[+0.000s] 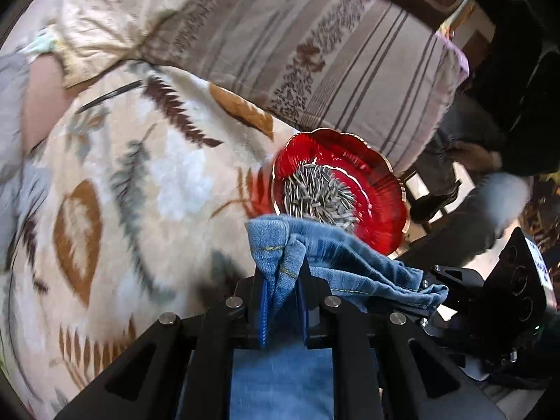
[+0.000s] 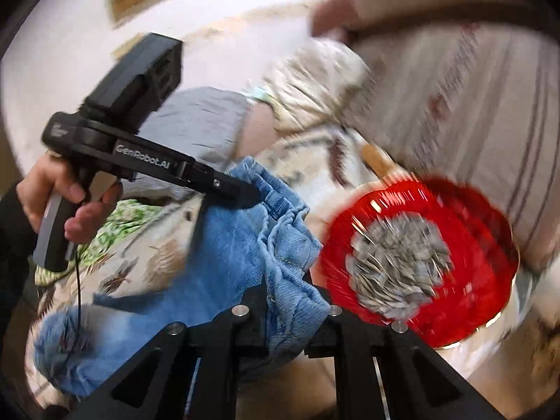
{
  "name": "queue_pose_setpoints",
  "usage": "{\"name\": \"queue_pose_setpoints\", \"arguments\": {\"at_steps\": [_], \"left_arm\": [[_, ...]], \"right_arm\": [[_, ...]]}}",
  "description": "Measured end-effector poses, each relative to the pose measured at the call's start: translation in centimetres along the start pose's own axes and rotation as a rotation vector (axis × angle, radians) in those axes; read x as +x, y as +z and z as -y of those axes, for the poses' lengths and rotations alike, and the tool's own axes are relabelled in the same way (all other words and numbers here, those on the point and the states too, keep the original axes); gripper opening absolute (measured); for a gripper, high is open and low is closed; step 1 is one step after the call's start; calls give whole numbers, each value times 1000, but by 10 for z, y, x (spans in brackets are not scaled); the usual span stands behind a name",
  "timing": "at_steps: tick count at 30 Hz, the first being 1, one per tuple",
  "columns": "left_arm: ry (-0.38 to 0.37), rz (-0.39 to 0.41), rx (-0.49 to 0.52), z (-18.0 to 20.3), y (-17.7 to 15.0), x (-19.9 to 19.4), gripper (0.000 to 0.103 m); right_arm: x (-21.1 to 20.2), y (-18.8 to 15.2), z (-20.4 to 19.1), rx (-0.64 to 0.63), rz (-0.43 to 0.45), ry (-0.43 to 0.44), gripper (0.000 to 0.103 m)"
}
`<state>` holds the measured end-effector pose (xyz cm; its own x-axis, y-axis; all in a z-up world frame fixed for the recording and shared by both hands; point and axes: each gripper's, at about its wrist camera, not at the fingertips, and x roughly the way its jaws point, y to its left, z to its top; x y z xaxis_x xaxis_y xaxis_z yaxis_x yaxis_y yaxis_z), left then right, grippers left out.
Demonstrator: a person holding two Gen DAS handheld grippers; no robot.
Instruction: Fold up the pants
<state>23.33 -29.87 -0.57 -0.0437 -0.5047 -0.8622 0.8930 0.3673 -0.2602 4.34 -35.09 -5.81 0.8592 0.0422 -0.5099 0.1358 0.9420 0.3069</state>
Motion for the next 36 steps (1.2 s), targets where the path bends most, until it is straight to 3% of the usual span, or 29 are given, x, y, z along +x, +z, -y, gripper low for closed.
{"name": "queue_pose_setpoints", "arguments": {"at_steps": [4, 9, 13, 14, 15, 16, 17, 18, 19, 21, 22, 27, 29, 36], "left_arm": [[33, 18, -31, -17, -52, -36, 14], [143, -44, -110, -59, -131, -41, 14], [245, -141, -196, -93, -183, -14, 17], [272, -154, -210, -98, -193, -5, 20], [295, -158, -220, -101, -200, 0, 31], [310, -140, -226, -101, -203, 0, 39], [315, -119, -228, -100, -204, -5, 43], [324, -97, -239, -99, -204, -14, 56], [332, -73, -257, -99, -204, -25, 67], [320, -8, -296, -97, -209, -54, 73], [312, 18, -317, -94, -212, -70, 74], [356, 56, -372, -75, -230, -122, 75], [407, 45, -382, -61, -240, -142, 75], [600, -44, -428, -3, -290, -207, 77]], "right_arm": [[-20, -9, -59, -153, 54, 57, 12], [-8, -44, -127, -260, 7, 147, 12], [33, -84, -170, -337, -138, 179, 12], [40, -91, -174, -347, -169, 171, 13], [53, -100, -178, -365, -237, 161, 15], [63, -106, -179, -376, -291, 154, 17], [64, -110, -179, -382, -302, 152, 18], [58, -108, -178, -392, -287, 160, 26], [53, -106, -177, -398, -284, 173, 45], [31, -99, -169, -387, -253, 212, 83], [18, -96, -166, -380, -224, 226, 86], [-38, -78, -138, -363, -131, 274, 86], [-48, -67, -124, -334, -117, 276, 86], [-44, -48, -104, -331, -111, 297, 86]]}}
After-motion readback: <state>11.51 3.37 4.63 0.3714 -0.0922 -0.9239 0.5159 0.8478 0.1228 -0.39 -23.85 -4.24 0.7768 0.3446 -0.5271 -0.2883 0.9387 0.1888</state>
